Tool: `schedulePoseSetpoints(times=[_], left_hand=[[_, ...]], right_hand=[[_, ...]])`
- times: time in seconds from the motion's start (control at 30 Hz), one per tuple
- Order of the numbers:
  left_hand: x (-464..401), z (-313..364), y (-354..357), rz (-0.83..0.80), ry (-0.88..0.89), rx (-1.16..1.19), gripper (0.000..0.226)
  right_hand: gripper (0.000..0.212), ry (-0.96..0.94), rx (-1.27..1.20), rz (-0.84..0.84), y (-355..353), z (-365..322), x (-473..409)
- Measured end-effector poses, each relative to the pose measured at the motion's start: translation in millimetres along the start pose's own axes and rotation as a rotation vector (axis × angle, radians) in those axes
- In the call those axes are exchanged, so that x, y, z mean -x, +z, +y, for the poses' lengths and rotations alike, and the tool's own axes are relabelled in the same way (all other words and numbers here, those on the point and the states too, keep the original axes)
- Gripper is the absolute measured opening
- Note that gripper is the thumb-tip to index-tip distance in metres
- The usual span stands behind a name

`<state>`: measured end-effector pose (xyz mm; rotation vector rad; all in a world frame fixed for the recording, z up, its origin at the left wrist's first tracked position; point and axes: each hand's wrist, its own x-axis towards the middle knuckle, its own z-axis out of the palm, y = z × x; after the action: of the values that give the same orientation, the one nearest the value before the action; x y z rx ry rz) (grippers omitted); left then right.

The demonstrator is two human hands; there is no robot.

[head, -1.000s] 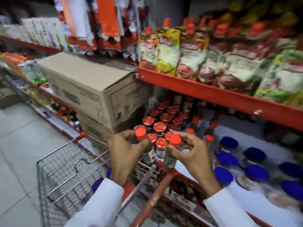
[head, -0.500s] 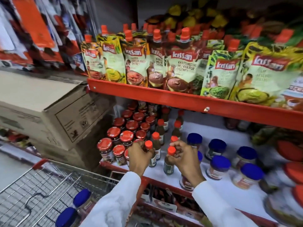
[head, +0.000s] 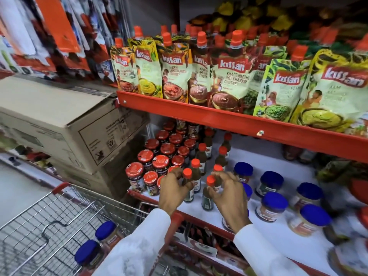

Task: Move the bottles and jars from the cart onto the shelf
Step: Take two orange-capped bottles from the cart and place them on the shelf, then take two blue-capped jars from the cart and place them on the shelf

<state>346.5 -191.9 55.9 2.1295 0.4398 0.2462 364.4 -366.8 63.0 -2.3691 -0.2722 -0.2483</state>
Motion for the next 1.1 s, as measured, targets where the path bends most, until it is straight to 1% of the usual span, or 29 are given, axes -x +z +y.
schedulePoseSetpoints(times=[0.03,0.07,0.1,0.17,0.2,0.33,0.4,0.57,0.63,0.7,0.77,0.83,0.9,1.0,1.03,1.1], left_hand=[[7.2,0.7,-7.5,0.035,0.026,0.023,0.043],[15.2,0.8,-17.4,0.088,0.066,0.028,0.057],[24.0,-0.4,-28.9,0.156,0.12,0.012,0.067],[39.9,-11.8,-53.5,0.294,0.223,-0.04,0.072],[48.7,-21.5,-66.0,0.329,0.232,-0.069,0.073],[82.8,-75.8,-103.4,0.349,0.109,-0.279,0.078],[101.6,-105.9,-120.3,0.376,0.021,-0.362,0.079],[149.3,-173.1,-150.5,0.405,-0.243,-0.439,0.076],[163.8,-197.5,-159.7,0.379,-0.352,-0.425,0.077],[169.2,-221.0,-164.3,0.316,-0.358,-0.474,0.076],[168.2,-241.7,-164.7,0.246,-0.339,-0.528,0.07],[162.2,-251.2,-162.9,0.189,-0.333,-0.523,0.065],[155.3,-261.0,-160.0,0.154,-0.386,-0.44,0.064],[145.2,-275.0,-154.4,0.115,-0.437,-0.317,0.072],[141.8,-278.7,-151.5,0.112,-0.447,-0.298,0.072],[136.7,-283.9,-145.3,0.154,-0.476,-0.235,0.071]], right_hand=[[0.045,-0.054,0.014,0.0,-1.9,-6.0,2.8],[0.047,-0.117,0.01,-0.008,-2.9,-12.8,5.3],[0.049,-0.189,0.009,-0.021,-2.2,-20.1,8.1],[0.056,-0.333,0.054,-0.051,5.0,-33.6,12.4],[0.059,-0.395,0.09,-0.077,12.3,-40.9,14.7],[0.068,-0.597,0.199,-0.203,51.0,-70.0,27.1],[0.073,-0.681,0.235,-0.302,77.0,-85.3,35.9],[0.077,-0.833,0.245,-0.542,153.1,-117.5,57.6],[0.077,-0.851,0.246,-0.672,186.9,-129.8,67.1],[0.076,-0.871,0.261,-0.772,216.8,-140.3,75.3],[0.072,-0.89,0.258,-0.848,243.6,-152.1,84.0],[0.067,-0.865,0.267,-0.903,263.4,-161.5,89.7],[0.067,-0.755,0.278,-0.944,280.9,-165.9,91.1],[0.072,-0.598,0.262,-0.99,300.1,-163.1,88.9],[0.072,-0.562,0.25,-1.008,304.7,-162.1,88.7],[0.073,-0.463,0.188,-1.027,312.5,-158.6,88.1]])
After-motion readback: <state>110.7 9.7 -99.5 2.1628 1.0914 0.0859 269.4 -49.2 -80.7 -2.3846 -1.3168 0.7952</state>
